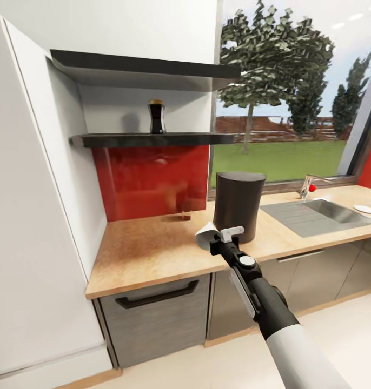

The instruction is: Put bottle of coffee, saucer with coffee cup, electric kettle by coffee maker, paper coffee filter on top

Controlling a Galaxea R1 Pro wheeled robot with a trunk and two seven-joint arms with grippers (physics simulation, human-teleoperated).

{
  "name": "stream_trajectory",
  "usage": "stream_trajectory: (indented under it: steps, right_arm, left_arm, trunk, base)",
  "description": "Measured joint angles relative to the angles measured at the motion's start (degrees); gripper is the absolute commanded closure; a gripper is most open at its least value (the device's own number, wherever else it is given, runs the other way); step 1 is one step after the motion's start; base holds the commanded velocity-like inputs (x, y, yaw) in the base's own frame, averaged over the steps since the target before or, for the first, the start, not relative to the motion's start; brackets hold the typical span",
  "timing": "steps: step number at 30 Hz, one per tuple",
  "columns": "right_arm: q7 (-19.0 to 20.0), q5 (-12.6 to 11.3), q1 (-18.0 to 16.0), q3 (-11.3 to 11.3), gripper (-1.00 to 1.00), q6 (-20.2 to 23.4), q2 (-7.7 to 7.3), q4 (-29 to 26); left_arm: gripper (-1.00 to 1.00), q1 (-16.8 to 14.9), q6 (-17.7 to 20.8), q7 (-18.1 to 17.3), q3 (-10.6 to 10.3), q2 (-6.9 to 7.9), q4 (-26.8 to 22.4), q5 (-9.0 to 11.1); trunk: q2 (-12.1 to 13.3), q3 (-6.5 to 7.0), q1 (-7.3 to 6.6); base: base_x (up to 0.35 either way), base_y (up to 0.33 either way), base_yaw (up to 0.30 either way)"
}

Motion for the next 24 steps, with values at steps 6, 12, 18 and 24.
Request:
stream_trajectory:
  steps: [6, 12, 18, 24]
  right_arm:
    - [0.0, 0.0, 0.0, 0.0, 1.0, 0.0, 0.0, 0.0]
    - [0.0, 0.0, 0.0, 0.0, 1.0, 0.0, 0.0, 0.0]
    - [0.0, 0.0, 0.0, 0.0, 1.0, 0.0, 0.0, 0.0]
    - [0.0, 0.0, 0.0, 0.0, 1.0, 0.0, 0.0, 0.0]
  left_arm:
    - [-1.0, 0.0, 0.0, 0.0, 0.0, -0.06, 0.0, -0.1]
    - [-1.0, 0.0, 0.0, 0.0, 0.0, -0.07, 0.0, -0.2]
    - [-1.0, 0.0, 0.1, 0.0, 0.0, -0.07, 0.0, -0.3]
    - [-1.0, 0.0, 0.1, 0.0, -0.2, -0.07, 0.0, -0.3]
  trunk:
    - [0.0, 0.0, 0.0]
    - [0.0, 0.0, 0.0]
    - [0.0, 0.0, 0.0]
    - [0.0, 0.0, 0.0]
  base:
    - [0.0, 0.0, -0.282]
    - [0.0, 0.0, -0.282]
    - [0.0, 0.0, -0.282]
    - [0.0, 0.0, -0.282]
